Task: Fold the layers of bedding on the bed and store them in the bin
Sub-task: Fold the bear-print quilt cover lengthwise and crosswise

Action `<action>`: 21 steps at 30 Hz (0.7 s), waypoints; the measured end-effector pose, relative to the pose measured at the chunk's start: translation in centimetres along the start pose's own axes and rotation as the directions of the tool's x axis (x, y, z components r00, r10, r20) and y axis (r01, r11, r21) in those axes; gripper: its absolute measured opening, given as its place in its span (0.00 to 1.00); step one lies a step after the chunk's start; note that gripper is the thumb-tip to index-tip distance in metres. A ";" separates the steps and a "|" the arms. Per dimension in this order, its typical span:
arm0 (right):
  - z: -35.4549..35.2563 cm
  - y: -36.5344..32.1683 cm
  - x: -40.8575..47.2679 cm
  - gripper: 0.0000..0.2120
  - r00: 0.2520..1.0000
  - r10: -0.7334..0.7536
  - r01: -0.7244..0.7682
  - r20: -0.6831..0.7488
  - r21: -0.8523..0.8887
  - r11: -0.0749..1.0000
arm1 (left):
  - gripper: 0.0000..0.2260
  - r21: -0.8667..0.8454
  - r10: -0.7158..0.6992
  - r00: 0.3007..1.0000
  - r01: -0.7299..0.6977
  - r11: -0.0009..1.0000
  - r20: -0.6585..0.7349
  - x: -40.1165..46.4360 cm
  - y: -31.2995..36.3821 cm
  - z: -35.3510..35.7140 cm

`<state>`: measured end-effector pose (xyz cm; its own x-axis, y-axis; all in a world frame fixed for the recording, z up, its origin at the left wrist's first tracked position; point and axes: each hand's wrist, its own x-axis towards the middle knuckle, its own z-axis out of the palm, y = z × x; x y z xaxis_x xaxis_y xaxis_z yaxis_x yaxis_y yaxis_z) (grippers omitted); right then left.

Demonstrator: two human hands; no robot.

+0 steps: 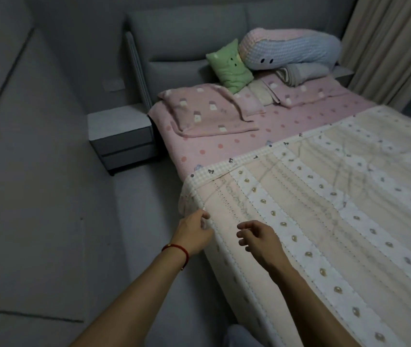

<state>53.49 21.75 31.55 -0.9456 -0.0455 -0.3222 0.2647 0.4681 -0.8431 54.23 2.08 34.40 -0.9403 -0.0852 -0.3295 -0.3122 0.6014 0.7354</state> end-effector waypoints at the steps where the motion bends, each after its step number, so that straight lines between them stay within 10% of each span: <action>1: 0.8 0.0 2.1 0.09 0.999 0.035 -0.034 -0.012 0.021 0.999 | 0.13 0.019 -0.008 0.999 0.008 1.000 0.035 2.5 -0.5 -0.3; 21: 9.1 -2.0 32.8 0.10 0.841 0.535 -0.528 -0.080 0.092 0.844 | 0.07 0.526 -0.335 0.801 0.029 0.850 0.497 46.1 -6.9 -1.5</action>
<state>23.66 11.27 18.79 -0.6688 0.2828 -0.6876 0.7403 0.3382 -0.5810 12.81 -7.21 15.04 -0.5810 0.1251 -0.8042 -0.2210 0.9267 0.3038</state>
